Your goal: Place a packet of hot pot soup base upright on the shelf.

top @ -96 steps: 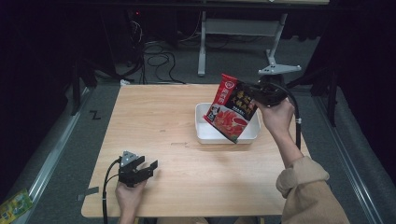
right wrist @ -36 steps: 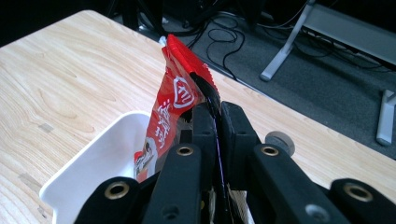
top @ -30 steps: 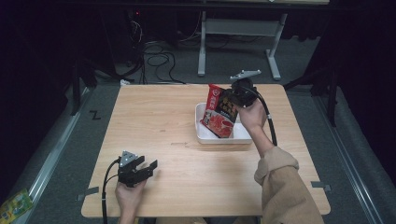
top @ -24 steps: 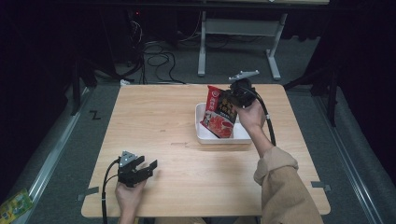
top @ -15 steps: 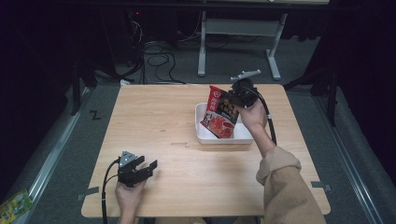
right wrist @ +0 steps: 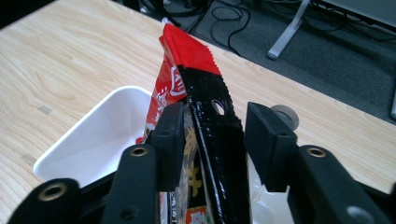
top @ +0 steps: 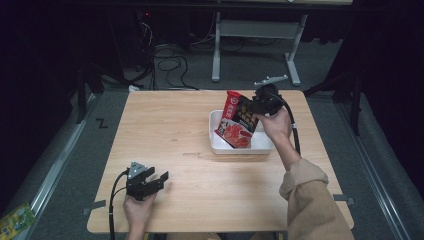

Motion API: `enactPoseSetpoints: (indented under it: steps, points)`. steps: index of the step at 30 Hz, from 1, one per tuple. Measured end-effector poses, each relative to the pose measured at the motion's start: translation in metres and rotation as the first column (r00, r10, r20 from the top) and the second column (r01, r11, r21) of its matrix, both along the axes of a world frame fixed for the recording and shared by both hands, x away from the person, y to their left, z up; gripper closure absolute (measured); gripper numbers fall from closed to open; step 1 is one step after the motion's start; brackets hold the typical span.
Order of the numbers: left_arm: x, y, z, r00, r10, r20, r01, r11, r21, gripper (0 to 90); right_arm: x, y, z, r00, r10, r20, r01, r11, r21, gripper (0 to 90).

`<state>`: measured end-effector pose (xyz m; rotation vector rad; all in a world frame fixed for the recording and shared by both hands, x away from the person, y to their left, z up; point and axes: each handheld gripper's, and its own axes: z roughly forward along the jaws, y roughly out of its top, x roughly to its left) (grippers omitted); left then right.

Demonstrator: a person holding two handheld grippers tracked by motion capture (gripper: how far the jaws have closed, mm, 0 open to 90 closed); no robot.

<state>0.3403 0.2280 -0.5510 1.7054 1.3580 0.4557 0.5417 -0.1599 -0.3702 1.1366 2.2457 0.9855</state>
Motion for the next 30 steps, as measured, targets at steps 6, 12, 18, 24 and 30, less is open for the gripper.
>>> enactPoseSetpoints:
  steps: [6, 12, 18, 24, 30]
  points:
    - [0.0, -0.001, 0.0, 1.0, -0.001, 0.001, 0.001, 1.0, 0.006, 37.1, -0.008, -0.009, 0.009, 0.9995, -0.001, 0.032, 0.0, 1.0, 0.029, 52.7]
    - [0.0, -0.002, 0.0, 1.0, 0.0, -0.002, 0.0, 0.9999, 0.012, 37.1, -0.018, -0.028, 0.019, 0.9977, -0.006, 0.067, 0.0, 0.996, 0.086, 50.7]
    - [0.0, -0.001, 0.0, 1.0, 0.0, -0.003, 0.0, 0.9999, 0.011, 37.3, -0.027, -0.044, 0.024, 0.9957, -0.012, 0.092, 0.0, 0.992, 0.128, 50.2]
    - [0.0, -0.001, 0.0, 1.0, 0.0, -0.002, 0.0, 0.9999, 0.011, 37.3, -0.036, -0.055, 0.026, 0.9932, -0.006, 0.116, -0.008, 0.992, 0.125, 50.1]
    - [0.0, -0.001, 0.0, 1.0, -0.001, -0.002, 0.001, 0.9999, 0.011, 37.3, -0.045, -0.068, 0.032, 0.9923, -0.008, 0.124, -0.012, 0.988, 0.157, 50.1]
